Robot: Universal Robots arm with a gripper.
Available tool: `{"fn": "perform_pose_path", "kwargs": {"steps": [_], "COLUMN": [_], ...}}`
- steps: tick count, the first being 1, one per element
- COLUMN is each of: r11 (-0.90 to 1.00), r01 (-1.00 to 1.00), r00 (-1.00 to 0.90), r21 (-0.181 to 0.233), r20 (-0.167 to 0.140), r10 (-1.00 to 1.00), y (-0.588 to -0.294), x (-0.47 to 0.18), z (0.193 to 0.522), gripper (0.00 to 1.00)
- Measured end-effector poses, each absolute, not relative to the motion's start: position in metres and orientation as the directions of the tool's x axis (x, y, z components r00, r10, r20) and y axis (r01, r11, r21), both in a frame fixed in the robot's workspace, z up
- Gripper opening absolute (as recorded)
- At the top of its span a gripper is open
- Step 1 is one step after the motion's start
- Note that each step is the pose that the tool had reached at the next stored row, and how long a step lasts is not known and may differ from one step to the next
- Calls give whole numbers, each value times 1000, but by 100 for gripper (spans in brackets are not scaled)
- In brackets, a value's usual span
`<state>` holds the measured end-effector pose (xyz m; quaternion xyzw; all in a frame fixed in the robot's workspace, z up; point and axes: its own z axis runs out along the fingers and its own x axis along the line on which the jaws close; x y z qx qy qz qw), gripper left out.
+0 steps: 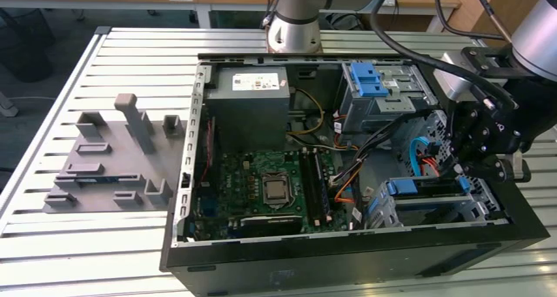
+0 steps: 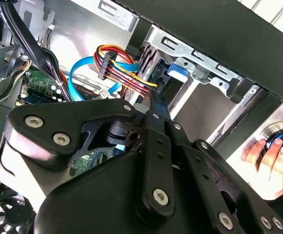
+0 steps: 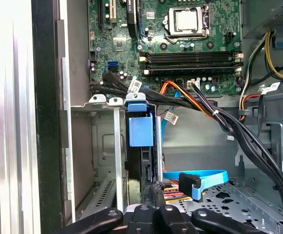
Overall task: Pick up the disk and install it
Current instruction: 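Insert the second disk wire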
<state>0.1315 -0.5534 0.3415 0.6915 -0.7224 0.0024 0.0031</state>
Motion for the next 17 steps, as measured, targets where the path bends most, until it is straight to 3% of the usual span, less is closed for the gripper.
{"fn": "perform_pose_path", "kwargs": {"steps": [17], "r11": [44], "r01": [-999], "r00": [-44], "r21": [-1], "r20": [8], "r10": [-999], "y": [-553], "x": [127], "z": [344], "gripper": [11]}}
